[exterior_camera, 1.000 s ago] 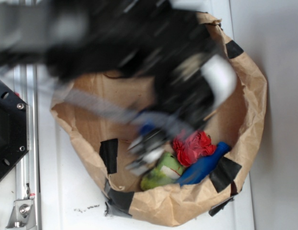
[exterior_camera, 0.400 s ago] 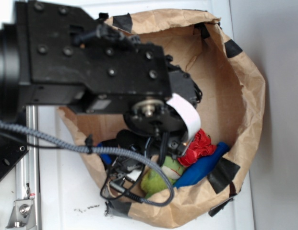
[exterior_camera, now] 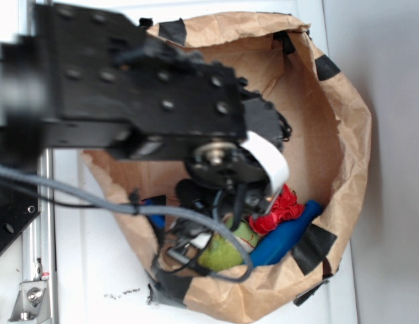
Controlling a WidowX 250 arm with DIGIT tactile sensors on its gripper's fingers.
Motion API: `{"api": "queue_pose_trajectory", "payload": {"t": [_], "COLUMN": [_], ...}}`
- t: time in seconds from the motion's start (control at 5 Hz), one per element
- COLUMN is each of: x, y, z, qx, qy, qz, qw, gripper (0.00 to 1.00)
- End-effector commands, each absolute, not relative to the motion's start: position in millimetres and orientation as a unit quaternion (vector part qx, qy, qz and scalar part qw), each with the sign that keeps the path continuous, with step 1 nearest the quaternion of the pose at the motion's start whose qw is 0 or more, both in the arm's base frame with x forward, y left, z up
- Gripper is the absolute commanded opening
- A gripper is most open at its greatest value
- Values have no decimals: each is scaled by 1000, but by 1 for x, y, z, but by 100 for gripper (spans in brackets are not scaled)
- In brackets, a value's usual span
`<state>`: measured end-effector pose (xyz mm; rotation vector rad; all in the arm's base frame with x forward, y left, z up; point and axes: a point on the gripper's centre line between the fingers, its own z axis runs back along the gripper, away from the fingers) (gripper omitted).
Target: Grab the red paper.
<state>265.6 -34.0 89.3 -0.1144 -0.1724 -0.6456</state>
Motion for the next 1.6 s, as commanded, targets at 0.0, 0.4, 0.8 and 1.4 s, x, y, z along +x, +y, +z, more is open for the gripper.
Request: {"api": "queue_pose_trajectory", "payload": {"t": [0.0, 0.4, 0.8, 1.4], "x": [284, 294, 302, 304], "y": [-38, -53, -74, -88], "z": [91, 85, 82, 50], "qx": [-62, -65, -95, -117], "qy": [-127, -124, -140, -107], "qz": [-316, -328, -345, -359], "qw": [938, 934, 923, 920], "gripper": [100, 100, 100, 100]}}
